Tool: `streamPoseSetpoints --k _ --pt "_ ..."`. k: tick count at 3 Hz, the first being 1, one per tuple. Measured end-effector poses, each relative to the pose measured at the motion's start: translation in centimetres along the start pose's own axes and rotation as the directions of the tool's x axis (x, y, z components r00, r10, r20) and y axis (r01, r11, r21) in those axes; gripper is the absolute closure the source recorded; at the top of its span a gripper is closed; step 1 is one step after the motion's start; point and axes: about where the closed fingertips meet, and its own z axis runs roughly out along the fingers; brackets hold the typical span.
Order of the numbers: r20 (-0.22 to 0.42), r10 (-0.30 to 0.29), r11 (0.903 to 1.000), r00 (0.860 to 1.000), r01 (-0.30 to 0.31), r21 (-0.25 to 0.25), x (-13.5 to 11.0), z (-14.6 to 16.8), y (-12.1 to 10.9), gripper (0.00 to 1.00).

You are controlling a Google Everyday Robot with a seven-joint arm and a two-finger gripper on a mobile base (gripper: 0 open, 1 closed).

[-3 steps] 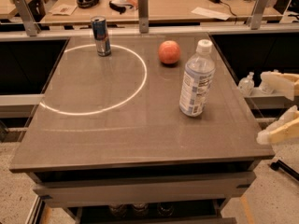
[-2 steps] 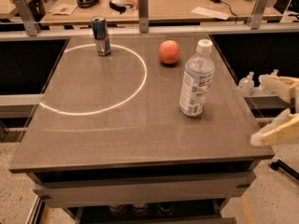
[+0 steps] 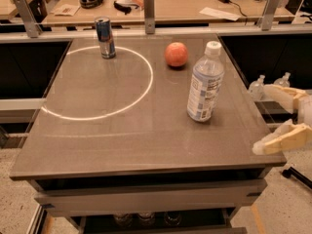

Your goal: Move blue plastic bottle near apple

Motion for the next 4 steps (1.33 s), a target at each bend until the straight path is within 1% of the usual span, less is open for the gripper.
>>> streamPoseSetpoints --k 1,2,3,4 --pt "0.067 -0.01 0.9993 0.998 0.012 -0.036 0.2 2.2 -1.0 0.0" --pt "0.134 -0.04 0.9946 0.99 0.053 -0.089 -0.8 4.6 -2.0 0.0" --pt "0.182 -0.054 0.9847 0.982 0.083 -0.153 -1.7 7.1 -2.4 0.0" --pt "0.202 -0.063 0.9711 0.977 0.107 -0.213 -2.7 9.0 -2.1 0.0"
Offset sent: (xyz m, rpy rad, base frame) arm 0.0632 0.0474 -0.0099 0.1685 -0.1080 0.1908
